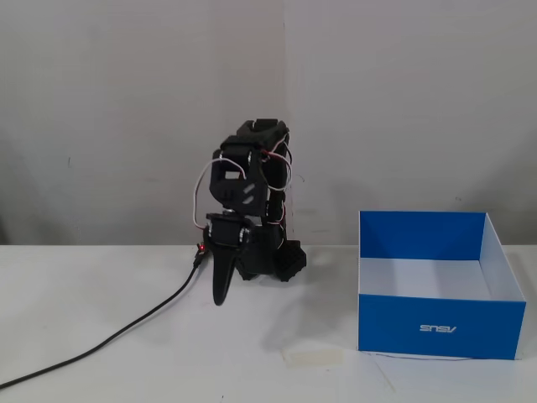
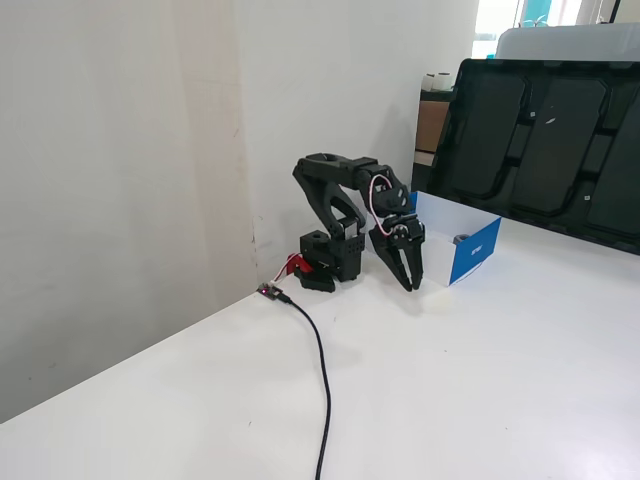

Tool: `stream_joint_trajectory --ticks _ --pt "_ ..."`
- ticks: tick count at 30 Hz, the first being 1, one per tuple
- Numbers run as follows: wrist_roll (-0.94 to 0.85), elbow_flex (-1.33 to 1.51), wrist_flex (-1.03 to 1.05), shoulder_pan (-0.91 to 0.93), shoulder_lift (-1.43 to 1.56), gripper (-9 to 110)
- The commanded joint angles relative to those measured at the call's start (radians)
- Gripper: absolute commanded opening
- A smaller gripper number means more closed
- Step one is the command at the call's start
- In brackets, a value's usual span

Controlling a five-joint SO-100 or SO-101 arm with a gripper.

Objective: Pick the gray block and keep it in the box.

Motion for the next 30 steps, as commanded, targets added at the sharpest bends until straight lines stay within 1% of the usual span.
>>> stream_joint_trajectory --ticks 1,5,10,15,19,30 --pt "0.015 0.087 -0.069 0.003 0.104 0" --pt "0.018 0.238 -0.146 -0.008 0.232 0" --pt "0.02 0.37 -0.132 -0.02 0.422 0" --pt "0.02 0.485 -0.034 -0.035 0.666 0" --pt "0.02 0.571 0.138 -0.048 0.966 0" --pt "0.021 0.568 0.156 -0.018 0.959 0"
